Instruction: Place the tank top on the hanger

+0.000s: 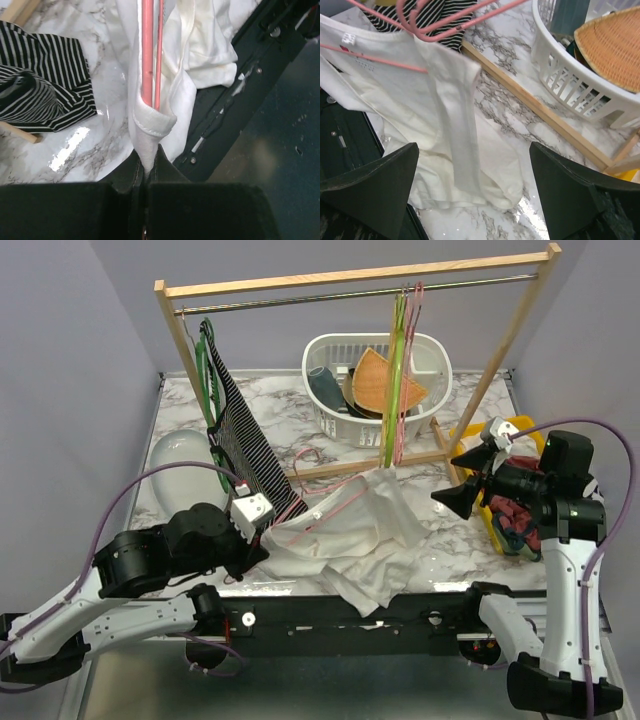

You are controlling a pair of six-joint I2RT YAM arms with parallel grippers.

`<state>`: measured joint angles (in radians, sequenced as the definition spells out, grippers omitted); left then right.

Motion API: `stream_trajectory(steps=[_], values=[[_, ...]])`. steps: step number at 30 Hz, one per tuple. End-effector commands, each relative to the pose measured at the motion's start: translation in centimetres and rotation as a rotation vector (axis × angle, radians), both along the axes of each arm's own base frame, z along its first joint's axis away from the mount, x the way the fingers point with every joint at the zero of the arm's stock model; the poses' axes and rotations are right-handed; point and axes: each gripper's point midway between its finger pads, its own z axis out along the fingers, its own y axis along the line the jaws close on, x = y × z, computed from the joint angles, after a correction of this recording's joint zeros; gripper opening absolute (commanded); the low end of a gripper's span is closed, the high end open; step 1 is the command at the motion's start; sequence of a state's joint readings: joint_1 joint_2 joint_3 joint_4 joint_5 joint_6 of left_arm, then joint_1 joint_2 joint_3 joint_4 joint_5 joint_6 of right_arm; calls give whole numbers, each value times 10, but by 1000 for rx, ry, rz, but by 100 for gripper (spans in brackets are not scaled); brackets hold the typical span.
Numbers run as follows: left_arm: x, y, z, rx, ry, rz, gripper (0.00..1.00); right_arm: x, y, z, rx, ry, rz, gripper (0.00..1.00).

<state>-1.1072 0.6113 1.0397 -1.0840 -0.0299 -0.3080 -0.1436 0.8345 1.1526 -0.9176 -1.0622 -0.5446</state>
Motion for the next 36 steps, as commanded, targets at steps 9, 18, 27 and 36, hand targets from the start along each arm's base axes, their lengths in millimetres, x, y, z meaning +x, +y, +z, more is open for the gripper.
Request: stream_trajectory(steps=[9,18,27,36], values=[[45,12,48,-189,-180,277,0,-15,18,-35,155,26,151,100],[64,8,96,-331,-205,423,0,-14,18,-67,164,95,184,100],[81,17,138,-372,-217,567,0,-10,16,-77,146,94,160,100],[98,25,162,-361,-237,710,0,-12,16,-78,143,88,159,100]])
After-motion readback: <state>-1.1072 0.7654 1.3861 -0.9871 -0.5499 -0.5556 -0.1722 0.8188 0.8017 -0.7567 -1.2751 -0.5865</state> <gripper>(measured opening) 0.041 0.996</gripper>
